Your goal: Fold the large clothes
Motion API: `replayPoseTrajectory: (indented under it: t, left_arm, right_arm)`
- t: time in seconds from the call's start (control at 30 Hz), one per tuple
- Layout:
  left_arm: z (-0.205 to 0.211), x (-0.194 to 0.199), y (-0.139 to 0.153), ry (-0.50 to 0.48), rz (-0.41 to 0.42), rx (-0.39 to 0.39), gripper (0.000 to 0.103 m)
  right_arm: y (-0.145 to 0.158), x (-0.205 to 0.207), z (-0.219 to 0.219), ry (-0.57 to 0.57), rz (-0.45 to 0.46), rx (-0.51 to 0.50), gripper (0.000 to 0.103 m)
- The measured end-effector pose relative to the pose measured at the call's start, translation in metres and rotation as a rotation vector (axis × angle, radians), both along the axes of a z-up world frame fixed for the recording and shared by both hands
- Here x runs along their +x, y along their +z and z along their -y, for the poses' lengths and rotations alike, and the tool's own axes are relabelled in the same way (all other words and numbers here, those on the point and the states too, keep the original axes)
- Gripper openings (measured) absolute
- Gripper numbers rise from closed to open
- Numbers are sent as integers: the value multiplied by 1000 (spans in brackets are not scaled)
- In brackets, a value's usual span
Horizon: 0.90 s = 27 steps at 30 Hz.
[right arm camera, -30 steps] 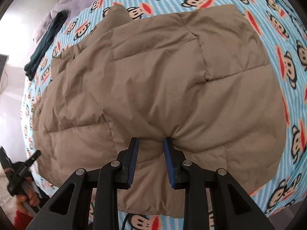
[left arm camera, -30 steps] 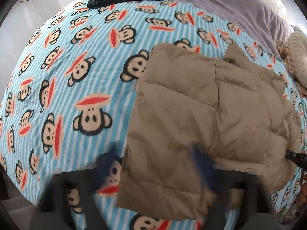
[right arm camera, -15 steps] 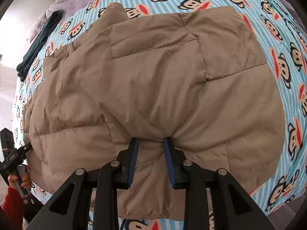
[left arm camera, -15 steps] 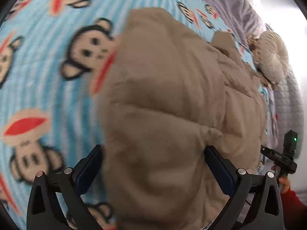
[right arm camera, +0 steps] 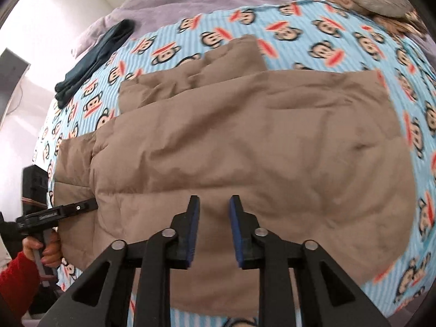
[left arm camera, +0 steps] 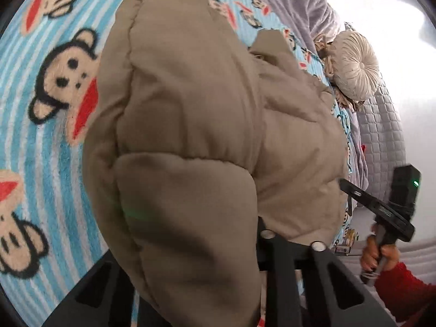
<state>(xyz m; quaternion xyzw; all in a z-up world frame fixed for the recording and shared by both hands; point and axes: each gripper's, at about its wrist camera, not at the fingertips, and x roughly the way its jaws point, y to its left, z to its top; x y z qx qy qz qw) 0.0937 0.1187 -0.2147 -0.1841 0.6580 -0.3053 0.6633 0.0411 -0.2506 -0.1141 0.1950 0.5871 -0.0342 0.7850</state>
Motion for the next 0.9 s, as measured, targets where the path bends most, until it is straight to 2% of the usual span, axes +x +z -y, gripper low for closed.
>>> replayPoseTrajectory:
  t: [0.17, 0.23, 0.33, 0.47, 0.57, 0.67, 0.77, 0.83, 0.9]
  left_arm:
    - [10, -13, 55, 42, 26, -25, 21]
    - [27, -20, 86, 40, 53, -25, 21]
    - [72, -32, 127, 23, 99, 17, 21]
    - [142, -47, 163, 14, 126, 71, 21]
    - [186, -61, 180, 1, 151, 138, 21]
    - [238, -71, 188, -14, 202, 236, 21]
    - [261, -78, 187, -17, 223, 287, 21]
    - [274, -80, 185, -17, 226, 324, 21]
    - [286, -83, 180, -13, 221, 365, 21]
  right_arm:
    - [-31, 26, -9, 20, -4, 18, 22]
    - [-44, 36, -3, 9, -15, 66, 22]
    - [-59, 44, 10, -18, -32, 144, 21]
    - [-73, 51, 21, -31, -51, 225, 19]
    - [-81, 56, 30, -37, -62, 307, 18]
    - [-90, 58, 43, -50, -83, 409, 16]
    - [-97, 57, 62, -82, -121, 551, 16]
    - [-91, 52, 78, -101, -125, 604, 16]
    - [-69, 40, 103, -84, -85, 620, 16]
